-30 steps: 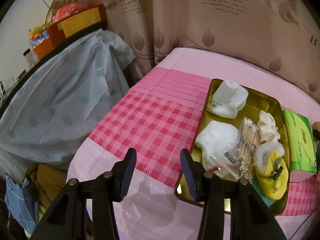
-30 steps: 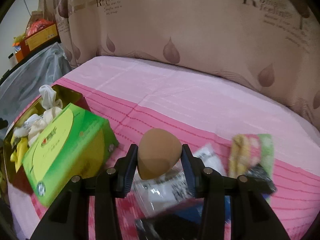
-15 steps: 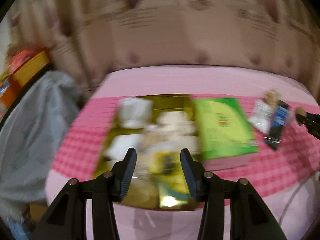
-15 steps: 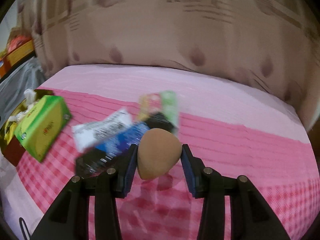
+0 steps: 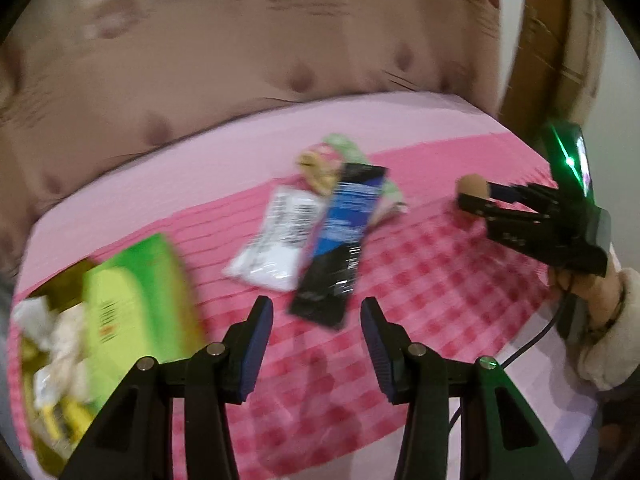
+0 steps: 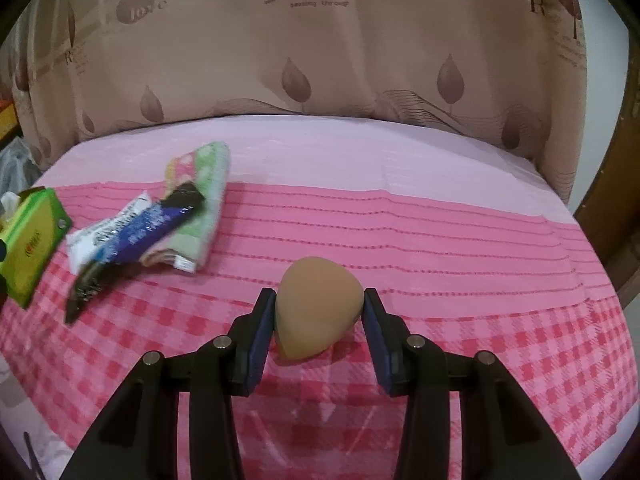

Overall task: Organize soft objects
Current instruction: 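Grasp the blue protein packet with the left gripper while the right gripper holds the sponge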

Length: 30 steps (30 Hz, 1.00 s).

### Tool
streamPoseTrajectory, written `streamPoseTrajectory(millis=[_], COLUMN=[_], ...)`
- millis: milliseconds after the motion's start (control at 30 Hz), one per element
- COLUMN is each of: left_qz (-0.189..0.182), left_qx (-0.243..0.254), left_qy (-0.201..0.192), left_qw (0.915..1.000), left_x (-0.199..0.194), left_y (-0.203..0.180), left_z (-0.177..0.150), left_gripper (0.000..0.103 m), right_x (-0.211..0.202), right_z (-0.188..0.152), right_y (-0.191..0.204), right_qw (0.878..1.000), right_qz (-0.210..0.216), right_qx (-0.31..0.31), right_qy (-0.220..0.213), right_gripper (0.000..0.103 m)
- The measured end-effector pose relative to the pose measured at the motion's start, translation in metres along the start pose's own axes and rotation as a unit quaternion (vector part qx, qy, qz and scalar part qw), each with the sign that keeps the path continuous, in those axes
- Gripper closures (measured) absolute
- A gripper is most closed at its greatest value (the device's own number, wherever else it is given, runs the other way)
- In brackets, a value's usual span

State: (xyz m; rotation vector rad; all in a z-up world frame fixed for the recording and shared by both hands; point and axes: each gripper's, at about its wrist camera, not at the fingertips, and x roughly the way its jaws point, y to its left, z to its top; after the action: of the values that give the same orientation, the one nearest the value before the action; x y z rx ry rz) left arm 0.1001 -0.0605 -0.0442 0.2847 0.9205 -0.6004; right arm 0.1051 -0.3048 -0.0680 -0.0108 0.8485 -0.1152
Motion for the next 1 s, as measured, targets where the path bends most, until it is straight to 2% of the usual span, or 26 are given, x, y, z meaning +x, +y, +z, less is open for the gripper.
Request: streamPoseTrajectory(millis=[133, 467, 533, 700, 1000], left_qz=[-0.025, -0.012, 0.000, -0.007, -0.008], left_qx=[0.011, 0.007, 0.003, -0.013, -0.006], left_qy=[0.021, 0.050, 0.048, 0.039, 0.045], left_qw=[0.9994, 0.9986, 0.9988, 0.9991, 0.9990], left_x=[0.033, 0.084, 0.088, 0.090, 0.090], left_y=[-0.018, -0.018, -0.016, -0.013, -0.030], left_z=[0.016, 0.041, 0.046, 0.052, 0.049], left_gripper=[0.056, 0.056, 0.056, 0.056, 0.057], right_x=[0.006, 0.010, 0.010, 0.012, 0.015], right_z=[-0.003, -0.004, -0.004, -0.005, -0.005], right_y=[-0.006, -0.011, -0.011, -0.013, -0.013], right_qw=[1.000, 0.999, 0.999, 0.999, 0.998], right_qz=[0.004, 0.019, 0.021, 0.027, 0.035], right_qx=[0.013, 0.024, 0.027, 0.032, 0.032], right_qy=[0.010, 0.021, 0.022, 0.026, 0.036], right_gripper=[0.063, 0.063, 0.062, 0.062, 0.062])
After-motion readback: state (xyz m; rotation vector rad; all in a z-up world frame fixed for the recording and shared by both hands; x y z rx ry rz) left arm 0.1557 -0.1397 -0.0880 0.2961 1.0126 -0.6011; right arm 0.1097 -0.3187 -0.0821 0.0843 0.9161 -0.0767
